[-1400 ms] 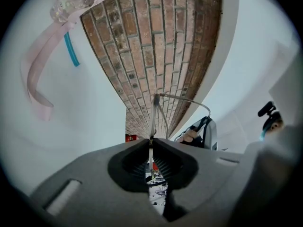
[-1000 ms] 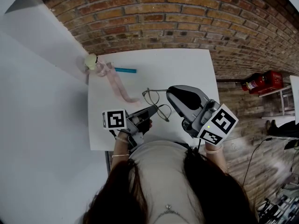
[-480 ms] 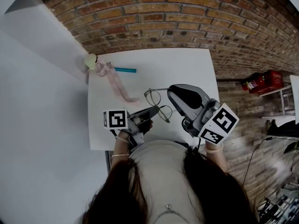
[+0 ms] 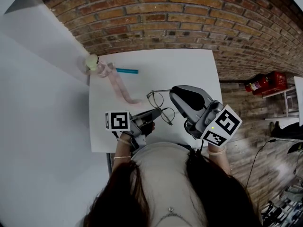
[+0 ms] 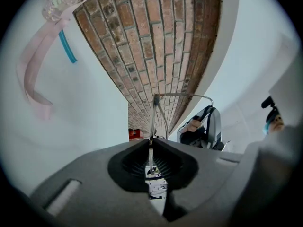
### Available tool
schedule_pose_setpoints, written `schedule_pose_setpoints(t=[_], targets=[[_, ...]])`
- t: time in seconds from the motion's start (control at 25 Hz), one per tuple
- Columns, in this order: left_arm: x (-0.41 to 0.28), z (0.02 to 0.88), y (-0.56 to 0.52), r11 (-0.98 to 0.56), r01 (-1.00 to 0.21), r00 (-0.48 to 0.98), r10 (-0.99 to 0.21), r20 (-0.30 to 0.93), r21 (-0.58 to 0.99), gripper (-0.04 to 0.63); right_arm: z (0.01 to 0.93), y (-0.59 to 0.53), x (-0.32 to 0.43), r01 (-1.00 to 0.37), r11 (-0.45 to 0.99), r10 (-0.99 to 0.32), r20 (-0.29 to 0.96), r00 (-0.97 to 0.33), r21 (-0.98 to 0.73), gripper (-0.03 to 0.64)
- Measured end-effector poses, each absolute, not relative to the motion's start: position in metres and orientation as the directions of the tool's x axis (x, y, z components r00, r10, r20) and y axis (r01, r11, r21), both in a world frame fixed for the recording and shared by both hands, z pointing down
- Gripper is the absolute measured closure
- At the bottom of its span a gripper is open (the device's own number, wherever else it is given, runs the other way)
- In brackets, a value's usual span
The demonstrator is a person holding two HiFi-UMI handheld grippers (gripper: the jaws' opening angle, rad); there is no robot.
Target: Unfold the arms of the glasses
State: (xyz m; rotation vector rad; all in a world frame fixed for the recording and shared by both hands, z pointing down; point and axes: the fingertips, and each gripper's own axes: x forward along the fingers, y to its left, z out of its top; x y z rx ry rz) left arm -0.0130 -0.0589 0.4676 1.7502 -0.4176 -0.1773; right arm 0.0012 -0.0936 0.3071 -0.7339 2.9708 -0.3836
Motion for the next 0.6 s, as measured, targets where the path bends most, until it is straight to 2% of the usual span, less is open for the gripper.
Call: schedule_pose_setpoints(t=[0.6], targets=[[-0.0137,0.4619,-0.0619,-0.159,-0.099,0.917,-0.399,0.028,0.982,0.574,0.3074,-0.0897,0.0002,-0.436,0.864,-0.453,-0.010,-0.891,-0.253,0.569]])
